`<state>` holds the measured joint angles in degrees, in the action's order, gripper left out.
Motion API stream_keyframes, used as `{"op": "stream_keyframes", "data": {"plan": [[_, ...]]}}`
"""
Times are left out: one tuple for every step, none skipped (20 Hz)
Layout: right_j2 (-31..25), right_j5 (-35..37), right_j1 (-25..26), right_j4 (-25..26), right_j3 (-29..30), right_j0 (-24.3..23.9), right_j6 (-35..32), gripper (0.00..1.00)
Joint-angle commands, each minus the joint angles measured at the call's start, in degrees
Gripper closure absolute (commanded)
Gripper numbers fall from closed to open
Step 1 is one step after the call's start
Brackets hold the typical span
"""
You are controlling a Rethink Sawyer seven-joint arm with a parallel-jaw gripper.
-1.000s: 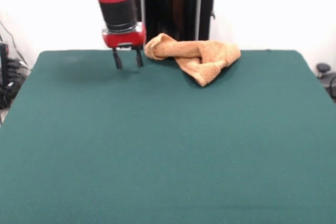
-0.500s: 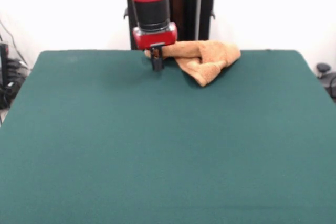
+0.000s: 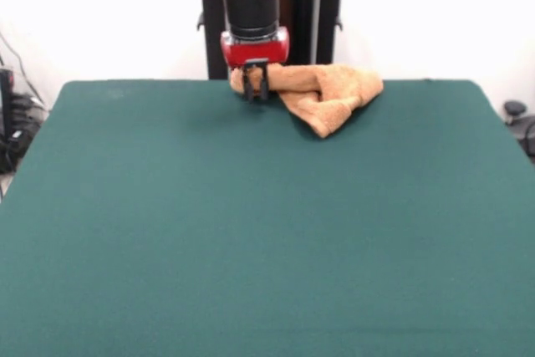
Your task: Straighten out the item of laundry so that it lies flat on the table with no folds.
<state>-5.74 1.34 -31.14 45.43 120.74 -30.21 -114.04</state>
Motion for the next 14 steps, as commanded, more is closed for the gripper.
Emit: {"op": "stream_keyframes", "data": {"plan": [[2.2, -5.0, 3.3, -4.5, -0.4, 3.7, -11.4, 0.0], [3.0, -6.2, 3.4, -4.5, -0.5, 4.5, -11.8, 0.0], [2.7, -5.7, 3.4, -4.9, -0.3, 4.3, -11.6, 0.0], [2.5, -5.1, 3.4, -5.2, -0.1, 4.2, -11.4, 0.0], [3.1, -7.1, 3.2, -5.2, -0.2, 5.0, -11.3, 0.0], [2.2, -7.4, 3.8, -5.8, 0.2, 4.2, -11.4, 0.0], [2.2, -8.1, 4.3, -6.2, 0.4, 4.3, -11.6, 0.0], [2.2, -9.2, 4.8, -6.6, 0.5, 4.4, -11.8, 0.0], [2.3, -9.6, 5.3, -7.2, 0.6, 4.5, -12.0, 0.0], [2.4, -10.1, 5.4, -7.8, 0.9, 5.1, -12.2, 0.0], [2.5, -10.2, 5.3, -8.7, 1.2, 5.7, -12.5, 0.0], [2.9, -10.4, 4.9, -9.6, 1.5, 6.6, -12.8, 0.0], [2.9, -10.3, 4.6, -10.6, 1.8, 7.2, -13.1, 0.0], [3.1, -10.5, 4.4, -11.5, 2.2, 8.0, -13.4, 0.0]]}}
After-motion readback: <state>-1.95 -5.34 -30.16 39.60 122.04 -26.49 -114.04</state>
